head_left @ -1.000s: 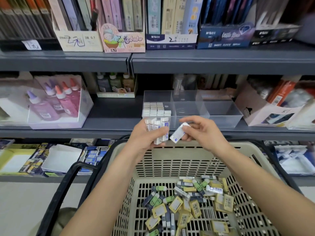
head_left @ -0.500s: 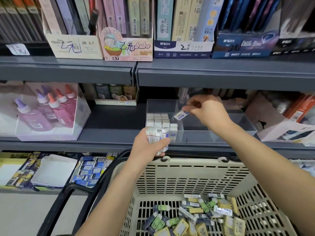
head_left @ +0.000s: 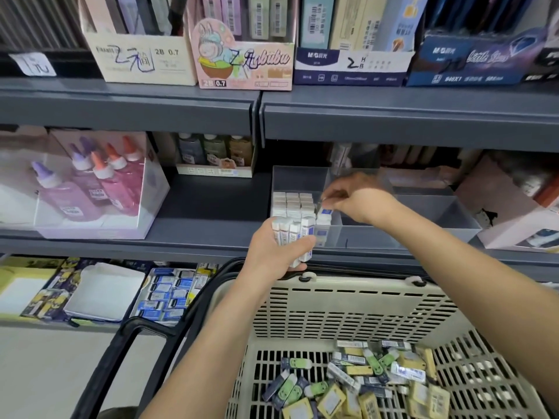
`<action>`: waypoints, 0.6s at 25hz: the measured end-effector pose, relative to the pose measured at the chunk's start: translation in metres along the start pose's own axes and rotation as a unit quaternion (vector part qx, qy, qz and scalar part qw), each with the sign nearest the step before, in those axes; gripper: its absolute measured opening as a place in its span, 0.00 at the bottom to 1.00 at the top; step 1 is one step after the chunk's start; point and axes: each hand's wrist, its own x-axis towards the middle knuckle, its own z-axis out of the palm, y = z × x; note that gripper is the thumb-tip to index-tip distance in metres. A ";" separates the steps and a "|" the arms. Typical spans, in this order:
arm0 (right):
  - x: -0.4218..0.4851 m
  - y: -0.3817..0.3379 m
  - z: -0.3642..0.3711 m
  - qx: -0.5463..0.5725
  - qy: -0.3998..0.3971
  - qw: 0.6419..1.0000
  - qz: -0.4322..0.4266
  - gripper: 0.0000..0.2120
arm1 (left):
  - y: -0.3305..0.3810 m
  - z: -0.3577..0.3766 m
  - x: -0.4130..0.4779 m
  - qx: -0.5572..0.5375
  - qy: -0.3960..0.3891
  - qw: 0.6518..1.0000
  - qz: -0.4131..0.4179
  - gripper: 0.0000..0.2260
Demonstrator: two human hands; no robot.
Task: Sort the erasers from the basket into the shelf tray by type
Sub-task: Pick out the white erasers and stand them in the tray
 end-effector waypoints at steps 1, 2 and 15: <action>0.001 0.000 0.004 0.000 -0.012 1.000 -0.005 0.07 | 0.000 0.000 0.000 -0.002 0.001 1.000 -0.002 0.14; 0.001 0.000 0.007 -0.003 -0.021 1.000 -0.014 0.08 | 0.000 0.000 0.000 -0.005 0.001 1.000 -0.005 0.14; -0.049 -0.027 0.006 0.183 -0.032 0.978 -0.093 0.06 | 0.000 -0.007 0.002 -0.061 -0.055 0.997 -0.013 0.14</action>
